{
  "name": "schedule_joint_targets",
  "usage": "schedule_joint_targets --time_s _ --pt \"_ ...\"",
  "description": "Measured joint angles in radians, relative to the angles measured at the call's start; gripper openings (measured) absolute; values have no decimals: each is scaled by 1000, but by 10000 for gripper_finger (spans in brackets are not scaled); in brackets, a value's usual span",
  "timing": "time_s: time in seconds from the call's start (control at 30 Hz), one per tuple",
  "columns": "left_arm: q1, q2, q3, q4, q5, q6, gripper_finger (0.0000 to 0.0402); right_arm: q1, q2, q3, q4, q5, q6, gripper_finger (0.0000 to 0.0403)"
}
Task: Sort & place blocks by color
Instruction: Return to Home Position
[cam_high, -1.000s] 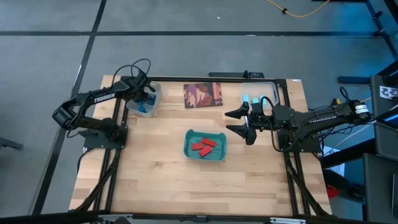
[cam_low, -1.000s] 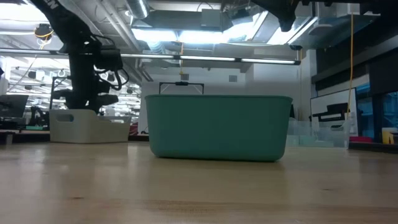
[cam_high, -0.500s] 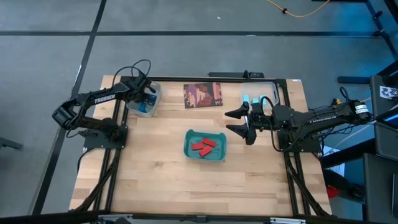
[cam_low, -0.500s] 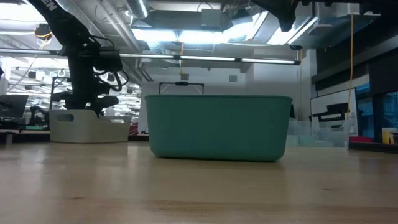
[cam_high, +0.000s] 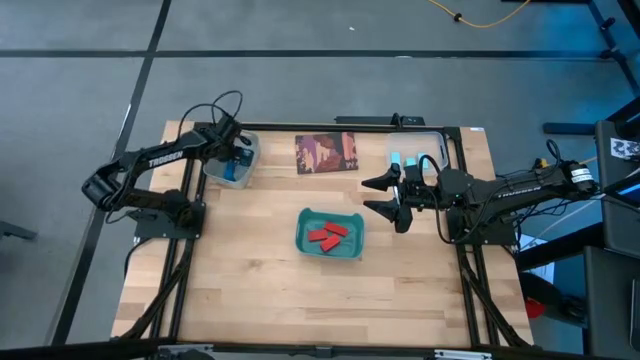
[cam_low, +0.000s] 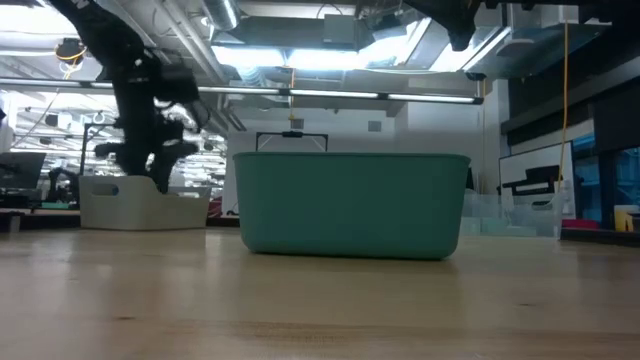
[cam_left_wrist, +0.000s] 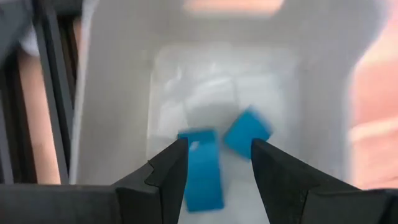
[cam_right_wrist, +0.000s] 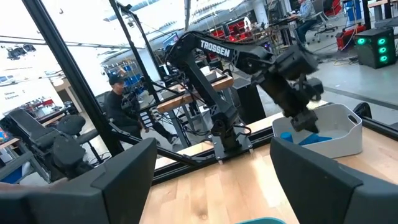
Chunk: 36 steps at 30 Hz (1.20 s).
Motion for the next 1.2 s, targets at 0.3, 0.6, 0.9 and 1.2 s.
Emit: schedule_joint_targets --time_s 0.3,0.6,0.9,1.2 --pt "-8 -135 257 31 53 79 166 0 0 0 0 0 0 318" --pt "-185 -342 351 389 302 115 166 0 0 0 0 0 0 318" --pt "-561 -450 187 684 324 41 166 0 0 0 1 0 0 318" --pt "-946 -373 -55 1024 74 24 166 0 0 0 4 0 0 318"
